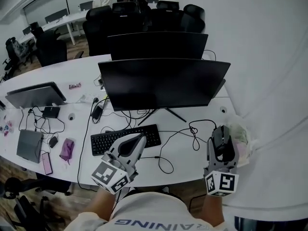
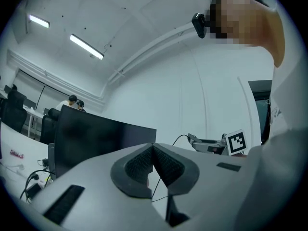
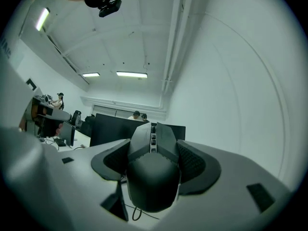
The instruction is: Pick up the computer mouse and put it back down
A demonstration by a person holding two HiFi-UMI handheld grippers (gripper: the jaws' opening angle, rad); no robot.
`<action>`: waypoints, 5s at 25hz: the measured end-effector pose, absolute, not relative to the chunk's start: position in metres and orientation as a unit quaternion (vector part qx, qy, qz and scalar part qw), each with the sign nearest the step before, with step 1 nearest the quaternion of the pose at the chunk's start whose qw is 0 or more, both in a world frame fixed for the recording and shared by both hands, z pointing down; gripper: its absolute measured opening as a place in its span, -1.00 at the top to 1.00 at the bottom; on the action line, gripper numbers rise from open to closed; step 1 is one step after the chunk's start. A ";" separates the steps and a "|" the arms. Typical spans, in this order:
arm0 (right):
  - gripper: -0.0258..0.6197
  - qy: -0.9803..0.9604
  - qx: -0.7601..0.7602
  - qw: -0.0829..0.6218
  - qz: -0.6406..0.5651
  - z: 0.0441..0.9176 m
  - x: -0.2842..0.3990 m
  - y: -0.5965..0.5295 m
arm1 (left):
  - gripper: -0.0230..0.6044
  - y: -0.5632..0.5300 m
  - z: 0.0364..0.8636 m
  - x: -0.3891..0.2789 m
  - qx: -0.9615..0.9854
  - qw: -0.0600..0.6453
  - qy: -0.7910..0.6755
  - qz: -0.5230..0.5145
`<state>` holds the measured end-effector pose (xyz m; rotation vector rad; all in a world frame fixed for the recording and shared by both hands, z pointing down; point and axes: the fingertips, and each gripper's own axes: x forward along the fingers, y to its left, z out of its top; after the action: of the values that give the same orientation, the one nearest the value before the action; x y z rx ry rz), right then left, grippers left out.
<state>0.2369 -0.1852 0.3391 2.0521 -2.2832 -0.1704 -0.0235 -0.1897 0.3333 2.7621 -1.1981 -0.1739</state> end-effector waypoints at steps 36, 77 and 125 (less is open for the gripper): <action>-0.03 -0.745 0.663 0.045 -0.058 0.344 0.238 -0.193 | 0.91 -0.186 0.328 -0.025 0.915 0.063 -0.393 -0.060; -0.03 -0.709 0.618 0.292 0.173 0.659 0.303 -0.222 | 0.91 -0.200 0.379 -0.003 0.895 0.134 -0.425 -0.003; -0.03 -0.739 0.614 0.234 0.146 0.596 0.281 -0.226 | 0.91 -0.176 0.361 -0.014 0.896 0.116 -0.428 -0.027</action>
<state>0.2814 -0.2261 0.5963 1.6857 -2.0297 0.4001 -0.0145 -0.1761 0.3609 2.6242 -1.2526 -0.0788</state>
